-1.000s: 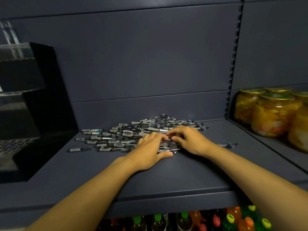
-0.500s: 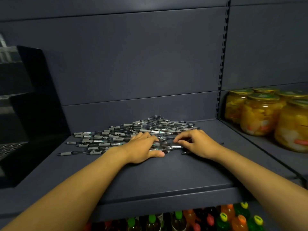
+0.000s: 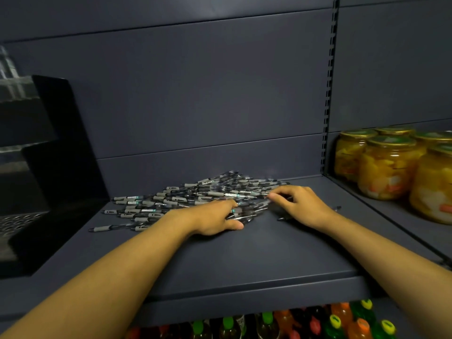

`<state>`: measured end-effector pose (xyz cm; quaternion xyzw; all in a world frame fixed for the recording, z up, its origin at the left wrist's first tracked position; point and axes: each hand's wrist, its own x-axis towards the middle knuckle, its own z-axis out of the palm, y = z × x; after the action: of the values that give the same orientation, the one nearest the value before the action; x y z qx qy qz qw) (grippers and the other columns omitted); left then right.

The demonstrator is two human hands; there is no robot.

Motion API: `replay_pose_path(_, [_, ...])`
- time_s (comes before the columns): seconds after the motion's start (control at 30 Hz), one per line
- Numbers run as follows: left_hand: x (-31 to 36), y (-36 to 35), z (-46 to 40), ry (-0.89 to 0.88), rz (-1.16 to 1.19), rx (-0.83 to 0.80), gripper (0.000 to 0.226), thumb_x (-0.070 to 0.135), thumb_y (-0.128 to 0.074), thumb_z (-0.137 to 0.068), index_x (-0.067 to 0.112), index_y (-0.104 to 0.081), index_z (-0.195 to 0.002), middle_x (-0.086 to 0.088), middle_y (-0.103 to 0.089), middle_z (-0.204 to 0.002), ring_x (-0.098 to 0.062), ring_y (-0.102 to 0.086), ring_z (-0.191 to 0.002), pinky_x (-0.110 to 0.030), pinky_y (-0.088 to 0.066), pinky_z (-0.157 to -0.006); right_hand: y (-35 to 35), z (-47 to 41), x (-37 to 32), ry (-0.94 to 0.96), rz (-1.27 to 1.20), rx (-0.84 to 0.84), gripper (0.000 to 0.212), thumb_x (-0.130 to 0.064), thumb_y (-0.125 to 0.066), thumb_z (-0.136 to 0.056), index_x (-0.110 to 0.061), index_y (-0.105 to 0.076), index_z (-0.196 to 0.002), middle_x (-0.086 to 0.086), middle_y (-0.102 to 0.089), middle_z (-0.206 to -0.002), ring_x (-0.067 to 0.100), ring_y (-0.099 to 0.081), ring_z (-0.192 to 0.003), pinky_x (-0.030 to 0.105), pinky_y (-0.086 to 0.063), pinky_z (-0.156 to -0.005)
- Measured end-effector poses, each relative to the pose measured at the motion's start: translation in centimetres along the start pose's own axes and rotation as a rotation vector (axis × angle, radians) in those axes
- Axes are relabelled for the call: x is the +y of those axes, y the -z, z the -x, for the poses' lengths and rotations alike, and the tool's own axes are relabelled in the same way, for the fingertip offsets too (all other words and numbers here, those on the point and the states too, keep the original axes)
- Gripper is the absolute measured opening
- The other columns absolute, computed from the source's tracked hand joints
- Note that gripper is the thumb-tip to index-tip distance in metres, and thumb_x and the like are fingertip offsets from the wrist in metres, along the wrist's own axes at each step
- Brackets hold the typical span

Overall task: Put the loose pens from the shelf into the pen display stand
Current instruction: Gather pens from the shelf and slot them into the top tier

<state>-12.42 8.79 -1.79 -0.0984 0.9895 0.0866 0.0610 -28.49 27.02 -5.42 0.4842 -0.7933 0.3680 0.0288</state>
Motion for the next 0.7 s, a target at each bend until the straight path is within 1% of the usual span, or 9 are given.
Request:
replay_pose_path(0.1, [0.0,-0.1,0.1,-0.03,-0.006,0.026,0.049,0.049,-0.054,-0.095,0.013,-0.047,-0.128,-0.006,-0.057,-0.128,-0.019,-0.054,-0.105,-0.034,-0.045,-0.092,0.7,-0.1,1.0,-0.023,0.031,0.012,0.024,-0.036,-0.055,-0.099,-0.023,-0.074,-0.108,-0.012,-0.071,-0.109,0.007,-0.063,-0.103,0.026,-0.047,-0.093])
replay_pose_path(0.13, [0.0,-0.1,0.2,-0.046,-0.018,0.043,0.048,0.048,-0.054,-0.096,0.013,-0.048,-0.127,-0.006,-0.057,-0.127,-0.018,-0.053,-0.102,-0.033,-0.045,-0.09,0.8,-0.1,1.2,-0.028,0.031,0.025,0.023,-0.035,-0.056,-0.099,-0.023,-0.073,-0.108,-0.01,-0.072,-0.11,0.009,-0.064,-0.104,0.027,-0.048,-0.094])
replay_pose_path(0.17, [0.1,-0.1,0.2,-0.061,-0.033,0.059,0.047,0.048,-0.053,-0.096,0.013,-0.049,-0.127,-0.006,-0.057,-0.128,-0.019,-0.054,-0.104,-0.034,-0.046,-0.093,0.9,-0.1,1.2,-0.031,0.032,0.034,0.023,-0.034,-0.056,-0.099,-0.023,-0.073,-0.109,-0.009,-0.072,-0.11,0.01,-0.064,-0.105,0.027,-0.048,-0.094])
replay_pose_path(0.27, [0.2,0.2,0.4,-0.073,-0.083,0.058,0.046,0.046,-0.052,-0.097,0.014,-0.047,-0.129,-0.006,-0.054,-0.134,-0.023,-0.053,-0.117,-0.039,-0.045,-0.1,0.8,-0.1,0.8,-0.012,0.05,0.049,0.025,-0.034,-0.056,-0.099,-0.02,-0.073,-0.112,-0.008,-0.071,-0.114,0.009,-0.063,-0.107,0.021,-0.043,-0.089])
replay_pose_path(0.4, [0.3,0.1,0.7,-0.104,-0.075,0.083,0.045,0.043,-0.053,-0.097,0.015,-0.045,-0.131,-0.006,-0.053,-0.135,-0.024,-0.051,-0.122,-0.034,-0.043,-0.098,1.2,-0.2,-0.1,0.015,0.056,0.107,0.025,-0.035,-0.058,-0.099,-0.02,-0.074,-0.11,-0.008,-0.071,-0.115,0.003,-0.061,-0.105,0.011,-0.037,-0.081])
replay_pose_path(0.5, [0.5,0.2,0.6,-0.08,-0.03,0.081,0.052,0.041,-0.056,-0.096,0.013,-0.043,-0.138,-0.007,-0.05,-0.142,-0.023,-0.049,-0.126,-0.037,-0.042,-0.104,1.4,0.0,-0.4,0.033,0.073,0.052,0.025,-0.036,-0.058,-0.098,-0.021,-0.074,-0.111,-0.008,-0.071,-0.113,0.002,-0.06,-0.103,0.012,-0.037,-0.082])
replay_pose_path(0.57, [0.6,0.4,0.5,-0.082,-0.06,0.074,0.052,0.041,-0.056,-0.097,0.013,-0.043,-0.138,-0.007,-0.05,-0.141,-0.023,-0.051,-0.124,-0.038,-0.043,-0.104,1.2,0.2,-0.6,0.05,0.103,0.012,0.025,-0.036,-0.059,-0.097,-0.022,-0.074,-0.112,-0.008,-0.071,-0.112,0.003,-0.061,-0.102,0.009,-0.038,-0.08])
replay_pose_path(0.63, [0.6,0.5,0.3,-0.098,-0.086,0.069,0.05,0.04,-0.054,-0.098,0.013,-0.043,-0.138,-0.007,-0.05,-0.142,-0.023,-0.05,-0.124,-0.036,-0.042,-0.104,1.1,0.1,-0.7,0.04,0.101,0.004,0.023,-0.034,-0.06,-0.097,-0.024,-0.074,-0.112,-0.01,-0.071,-0.11,0.003,-0.062,-0.101,0.002,-0.036,-0.078])
replay_pose_path(0.7, [0.4,0.5,0.3,-0.118,-0.064,0.089,0.046,0.038,-0.053,-0.099,0.013,-0.044,-0.136,-0.005,-0.049,-0.145,-0.022,-0.048,-0.129,-0.033,-0.04,-0.105,1.2,0.1,-0.8,0.022,0.083,0.0,0.021,-0.034,-0.06,-0.097,-0.027,-0.073,-0.112,-0.014,-0.069,-0.108,0.001,-0.062,-0.1,0.001,-0.037,-0.076])
